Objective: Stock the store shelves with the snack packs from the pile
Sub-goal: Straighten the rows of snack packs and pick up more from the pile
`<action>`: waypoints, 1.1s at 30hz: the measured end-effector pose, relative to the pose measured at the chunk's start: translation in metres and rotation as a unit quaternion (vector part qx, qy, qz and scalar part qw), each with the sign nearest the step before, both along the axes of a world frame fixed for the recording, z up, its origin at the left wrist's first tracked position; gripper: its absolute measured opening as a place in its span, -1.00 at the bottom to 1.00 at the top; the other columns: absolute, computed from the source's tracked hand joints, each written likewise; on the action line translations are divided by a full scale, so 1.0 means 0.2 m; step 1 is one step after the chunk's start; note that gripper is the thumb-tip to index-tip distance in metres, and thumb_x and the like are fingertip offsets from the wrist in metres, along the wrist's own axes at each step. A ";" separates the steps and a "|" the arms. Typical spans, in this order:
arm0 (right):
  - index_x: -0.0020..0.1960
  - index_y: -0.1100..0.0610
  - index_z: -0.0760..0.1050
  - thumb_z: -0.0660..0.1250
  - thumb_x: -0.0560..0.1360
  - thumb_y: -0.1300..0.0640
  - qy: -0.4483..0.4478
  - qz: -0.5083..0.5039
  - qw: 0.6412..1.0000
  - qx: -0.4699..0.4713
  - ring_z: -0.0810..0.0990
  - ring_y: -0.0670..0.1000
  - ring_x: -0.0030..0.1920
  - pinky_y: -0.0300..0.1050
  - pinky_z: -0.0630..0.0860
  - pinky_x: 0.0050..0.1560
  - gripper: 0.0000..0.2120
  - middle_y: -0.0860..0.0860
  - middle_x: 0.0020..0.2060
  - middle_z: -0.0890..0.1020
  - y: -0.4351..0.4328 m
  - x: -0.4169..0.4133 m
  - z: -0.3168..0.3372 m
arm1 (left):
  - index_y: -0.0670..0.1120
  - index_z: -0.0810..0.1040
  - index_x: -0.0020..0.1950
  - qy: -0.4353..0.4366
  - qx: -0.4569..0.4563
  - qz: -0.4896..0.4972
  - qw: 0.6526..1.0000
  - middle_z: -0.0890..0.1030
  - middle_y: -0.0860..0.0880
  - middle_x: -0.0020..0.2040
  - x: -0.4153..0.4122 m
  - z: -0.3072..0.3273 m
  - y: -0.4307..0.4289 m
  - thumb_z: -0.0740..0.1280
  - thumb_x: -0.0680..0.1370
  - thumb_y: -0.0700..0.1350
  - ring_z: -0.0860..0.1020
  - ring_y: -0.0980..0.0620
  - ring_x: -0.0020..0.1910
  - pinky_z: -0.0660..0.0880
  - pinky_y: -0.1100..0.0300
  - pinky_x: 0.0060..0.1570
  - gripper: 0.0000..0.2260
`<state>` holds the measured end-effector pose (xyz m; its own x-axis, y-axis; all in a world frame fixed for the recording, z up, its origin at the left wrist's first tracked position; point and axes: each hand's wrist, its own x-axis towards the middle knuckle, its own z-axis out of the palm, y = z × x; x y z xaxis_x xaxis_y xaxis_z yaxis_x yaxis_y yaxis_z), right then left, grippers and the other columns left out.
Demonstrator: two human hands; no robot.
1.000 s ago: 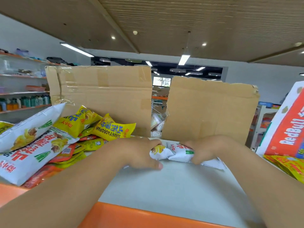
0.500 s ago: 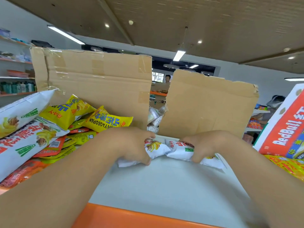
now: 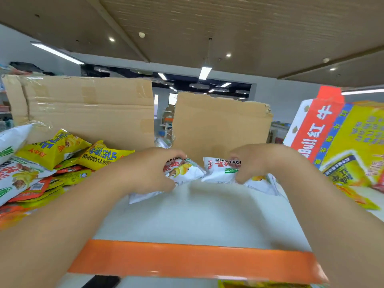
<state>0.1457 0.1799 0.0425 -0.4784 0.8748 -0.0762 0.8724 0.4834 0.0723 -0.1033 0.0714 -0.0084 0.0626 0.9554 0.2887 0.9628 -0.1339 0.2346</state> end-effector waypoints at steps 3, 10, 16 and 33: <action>-0.01 -0.10 0.40 0.44 0.35 0.05 0.038 0.002 0.998 0.042 0.60 0.04 -0.24 -0.07 0.47 -0.26 -0.71 -0.02 -0.16 0.60 -0.13 0.29 0.04 | 0.36 0.31 0.45 -0.020 0.061 -0.036 0.997 0.45 0.35 0.28 0.24 0.03 -0.07 0.47 0.43 0.02 0.48 0.21 0.21 0.44 0.26 0.13 -0.34; 0.11 -0.17 0.40 0.42 0.39 0.00 0.078 -0.085 0.991 0.072 0.60 0.00 -0.39 -0.09 0.49 -0.37 -0.65 -0.06 -0.25 0.60 -0.48 1.15 -0.01 | 0.39 0.36 0.39 -0.068 0.095 -0.178 0.977 0.49 0.39 0.20 1.00 0.00 -0.13 0.50 0.41 0.02 0.45 0.42 0.15 0.34 0.56 -0.02 -0.37; 0.19 -0.18 0.39 0.42 0.41 -0.04 0.056 -0.162 0.983 0.070 0.60 -0.06 -0.24 -0.06 0.52 -0.31 -0.60 -0.11 -0.18 0.57 -0.74 1.85 -0.14 | 0.44 0.32 0.40 -0.076 0.076 -0.266 0.958 0.48 0.34 0.30 1.71 -0.08 -0.12 0.50 0.40 0.04 0.49 0.30 0.22 0.47 0.26 0.21 -0.34; 0.00 -0.09 0.39 0.41 0.38 0.02 0.060 -0.238 0.969 0.010 0.48 -0.12 -0.19 -0.14 0.34 -0.31 -0.73 -0.13 -0.16 0.51 -0.99 2.88 -0.69 | 0.42 0.29 0.39 -0.057 -0.034 -0.323 0.944 0.49 0.34 0.23 2.72 -0.66 -0.09 0.46 0.40 0.11 0.48 0.27 0.15 0.43 0.35 0.11 -0.38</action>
